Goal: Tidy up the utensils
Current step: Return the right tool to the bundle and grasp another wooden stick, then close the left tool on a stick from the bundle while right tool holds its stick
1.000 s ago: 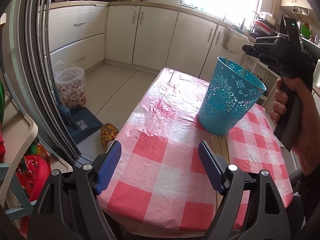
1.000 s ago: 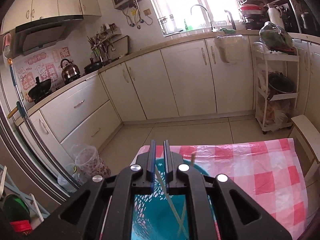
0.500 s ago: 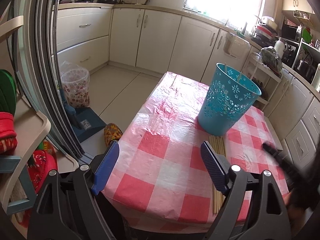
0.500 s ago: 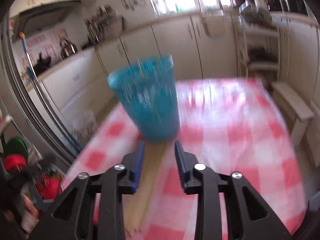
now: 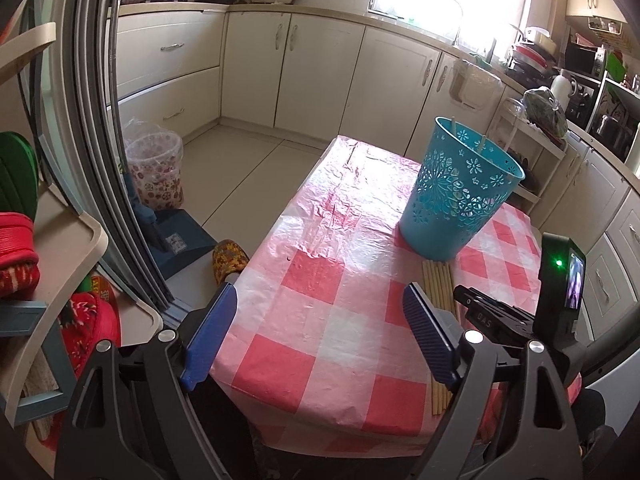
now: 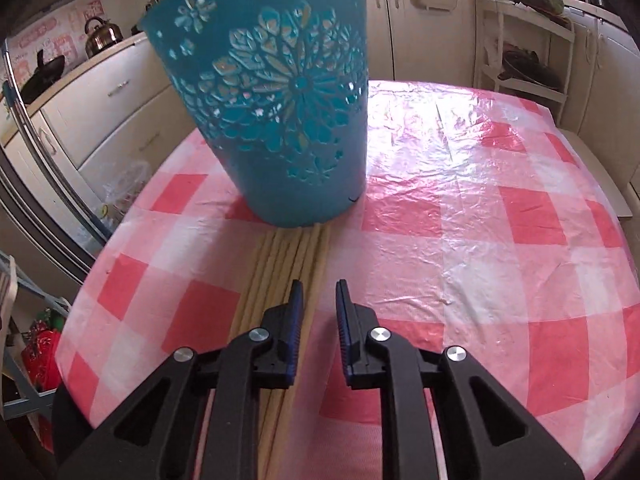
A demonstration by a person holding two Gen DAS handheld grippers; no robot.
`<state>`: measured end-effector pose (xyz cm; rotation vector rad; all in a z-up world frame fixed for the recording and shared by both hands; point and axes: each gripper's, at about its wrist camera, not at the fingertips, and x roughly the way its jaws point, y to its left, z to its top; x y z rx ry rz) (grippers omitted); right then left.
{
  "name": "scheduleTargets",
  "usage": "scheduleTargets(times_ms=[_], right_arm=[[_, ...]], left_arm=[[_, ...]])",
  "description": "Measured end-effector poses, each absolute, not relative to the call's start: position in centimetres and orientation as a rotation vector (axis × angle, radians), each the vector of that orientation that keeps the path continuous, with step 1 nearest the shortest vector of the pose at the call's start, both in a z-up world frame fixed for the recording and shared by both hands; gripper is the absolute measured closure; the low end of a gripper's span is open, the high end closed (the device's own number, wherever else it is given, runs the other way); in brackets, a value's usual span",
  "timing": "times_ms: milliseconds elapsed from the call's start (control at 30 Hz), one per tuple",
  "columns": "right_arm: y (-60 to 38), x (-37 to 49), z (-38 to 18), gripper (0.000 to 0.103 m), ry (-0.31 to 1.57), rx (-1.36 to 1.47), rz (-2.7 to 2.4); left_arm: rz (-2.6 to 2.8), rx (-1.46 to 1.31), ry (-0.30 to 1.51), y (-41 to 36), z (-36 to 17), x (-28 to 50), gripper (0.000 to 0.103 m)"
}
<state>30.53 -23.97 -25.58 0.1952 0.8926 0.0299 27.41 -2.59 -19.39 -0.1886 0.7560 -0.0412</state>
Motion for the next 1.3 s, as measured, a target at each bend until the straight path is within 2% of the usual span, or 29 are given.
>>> scheduleTargets(times_ms=[67, 267, 767, 1300], right_arm=[[-24.0, 30.4, -25.6, 0.086, 0.895, 0.173, 0.025], [-24.1, 29.9, -25.5, 0.096, 0.918, 0.109, 0.054], [-29.5, 25.2, -26.0, 0.096, 0.893, 0.238, 0.056], [-29.9, 24.8, -26.1, 0.096, 0.872, 0.267, 0.09]], left_arm=[[-0.042, -0.187, 0.765, -2.7, -19.7, 27.6, 0.022], [-0.061, -0.16, 0.79, -3.6, -20.2, 27.9, 0.022], [-0.144, -0.013, 0.959, -12.8, -25.9, 34.8, 0.022], [-0.119, 0.099, 0.994, -15.7, -27.6, 36.6, 0.022]])
